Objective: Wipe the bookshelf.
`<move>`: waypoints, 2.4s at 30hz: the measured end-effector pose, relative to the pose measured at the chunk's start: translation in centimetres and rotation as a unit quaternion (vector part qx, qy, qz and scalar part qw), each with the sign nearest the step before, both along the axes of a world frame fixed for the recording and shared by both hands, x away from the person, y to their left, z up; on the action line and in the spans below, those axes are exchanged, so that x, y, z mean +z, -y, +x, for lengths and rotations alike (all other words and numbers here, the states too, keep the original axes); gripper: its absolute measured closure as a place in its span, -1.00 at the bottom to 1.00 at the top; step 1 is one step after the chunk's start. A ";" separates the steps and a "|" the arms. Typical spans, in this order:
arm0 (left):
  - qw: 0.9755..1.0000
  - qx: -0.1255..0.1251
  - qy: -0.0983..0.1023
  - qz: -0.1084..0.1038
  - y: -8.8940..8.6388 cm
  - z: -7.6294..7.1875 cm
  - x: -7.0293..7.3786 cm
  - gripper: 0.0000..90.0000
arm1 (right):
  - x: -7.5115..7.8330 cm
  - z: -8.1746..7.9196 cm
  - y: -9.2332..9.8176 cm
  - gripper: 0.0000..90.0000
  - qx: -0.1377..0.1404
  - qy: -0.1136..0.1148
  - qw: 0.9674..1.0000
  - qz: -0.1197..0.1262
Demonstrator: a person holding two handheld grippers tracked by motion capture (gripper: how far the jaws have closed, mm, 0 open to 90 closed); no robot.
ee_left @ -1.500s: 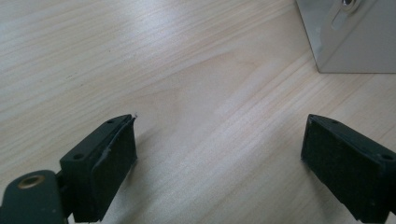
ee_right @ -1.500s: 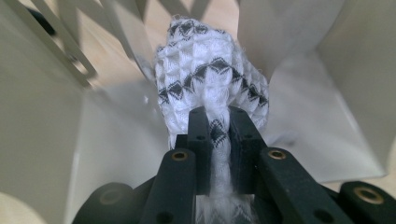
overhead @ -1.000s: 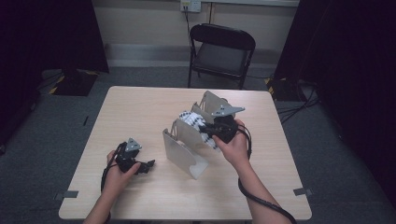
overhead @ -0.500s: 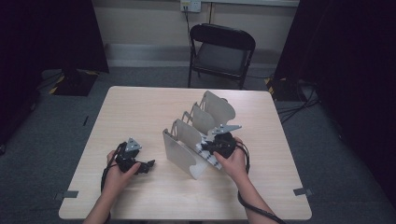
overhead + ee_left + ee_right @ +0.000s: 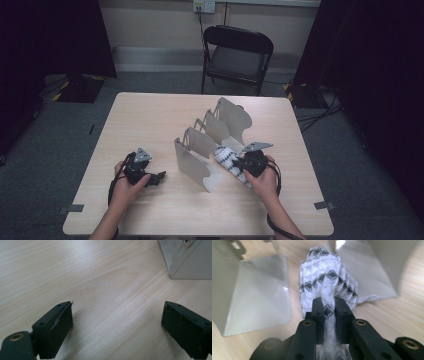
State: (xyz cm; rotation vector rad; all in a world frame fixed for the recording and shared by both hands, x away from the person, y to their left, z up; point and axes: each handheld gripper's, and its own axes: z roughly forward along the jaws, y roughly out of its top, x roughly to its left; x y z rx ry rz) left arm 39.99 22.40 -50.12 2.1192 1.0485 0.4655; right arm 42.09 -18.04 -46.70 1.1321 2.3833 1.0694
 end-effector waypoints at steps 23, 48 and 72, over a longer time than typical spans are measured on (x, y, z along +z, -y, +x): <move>1.000 0.000 0.000 0.000 0.0 0.0 0.0 -0.78 | 0.0 3.1 0.2 0.73 -0.053 0.010 0.998 -0.031; 1.000 0.000 0.000 0.000 0.0 0.0 0.0 -0.78 | -0.6 0.1 2.6 0.62 -0.059 0.027 0.997 -0.048; 1.000 0.000 -0.003 -0.002 0.0 0.0 0.0 -0.78 | -0.7 2.6 0.8 0.23 -0.061 0.037 0.997 -0.018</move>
